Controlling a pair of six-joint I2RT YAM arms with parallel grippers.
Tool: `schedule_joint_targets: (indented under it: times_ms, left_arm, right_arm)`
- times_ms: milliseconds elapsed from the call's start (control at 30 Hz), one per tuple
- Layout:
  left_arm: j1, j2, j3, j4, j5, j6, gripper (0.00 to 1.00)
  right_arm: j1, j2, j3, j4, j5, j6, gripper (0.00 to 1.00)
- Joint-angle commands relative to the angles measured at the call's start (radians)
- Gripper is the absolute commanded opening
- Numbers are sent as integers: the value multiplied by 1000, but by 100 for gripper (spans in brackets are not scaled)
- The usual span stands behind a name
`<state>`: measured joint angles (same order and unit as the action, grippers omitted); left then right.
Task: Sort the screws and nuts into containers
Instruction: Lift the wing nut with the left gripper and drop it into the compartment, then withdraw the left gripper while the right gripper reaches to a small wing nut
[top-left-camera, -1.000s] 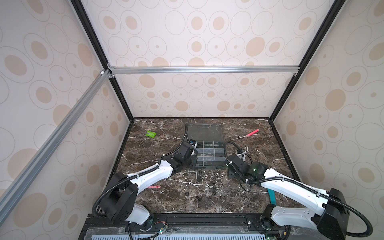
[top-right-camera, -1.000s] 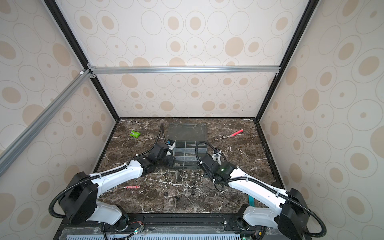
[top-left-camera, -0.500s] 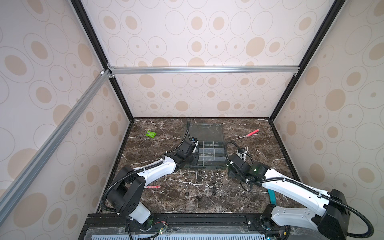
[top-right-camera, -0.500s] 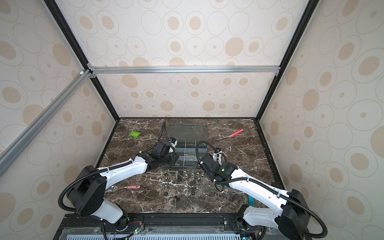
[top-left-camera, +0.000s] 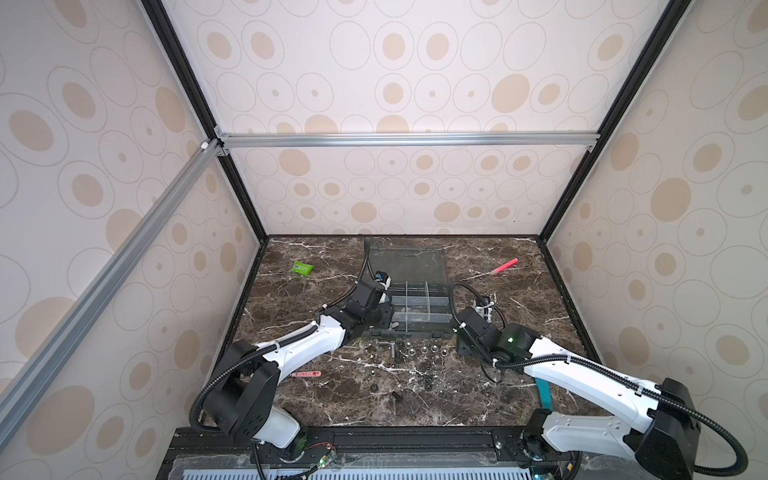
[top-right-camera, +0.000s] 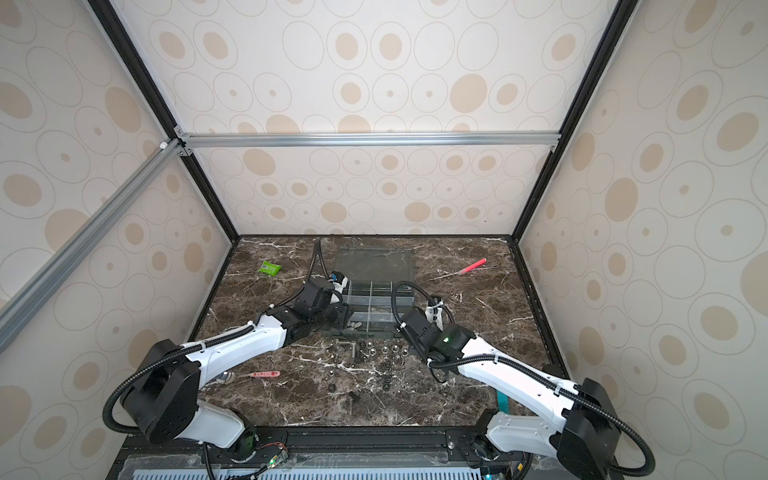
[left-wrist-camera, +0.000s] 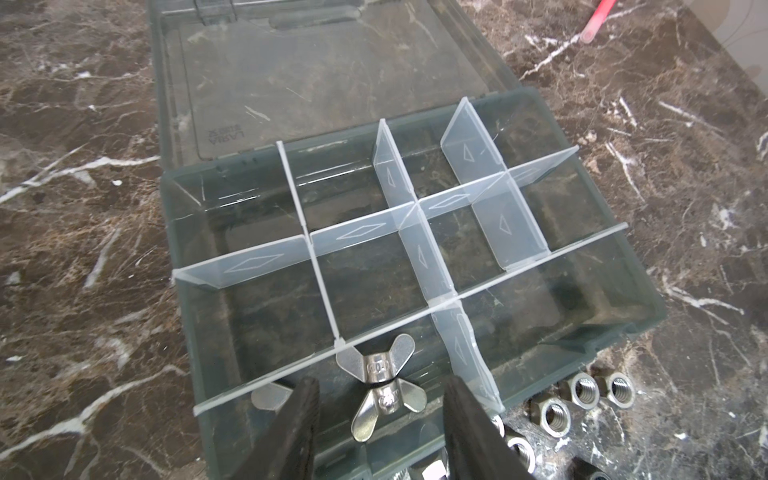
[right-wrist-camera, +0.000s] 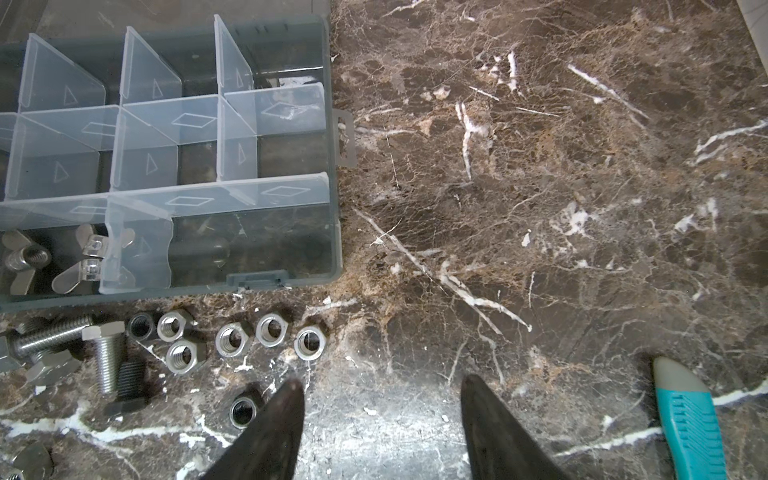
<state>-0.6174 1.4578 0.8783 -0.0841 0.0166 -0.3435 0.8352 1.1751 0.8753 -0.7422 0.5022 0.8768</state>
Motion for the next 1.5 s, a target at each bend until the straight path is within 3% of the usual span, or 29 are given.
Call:
schedule_joint_targets:
  times_ms: [0, 933, 1467]
  left_arm:
    - [12, -44, -36, 34, -2, -43, 49]
    - [55, -270, -212, 62, -88, -173, 50]
    - [106, -386, -268, 59, -117, -200, 52]
  right_arm:
    - [-7, -13, 10, -31, 23, 9, 64]
    - [-7, 138, 75, 49, -110, -91, 64]
    - [26, 339, 197, 109, -252, -128, 63]
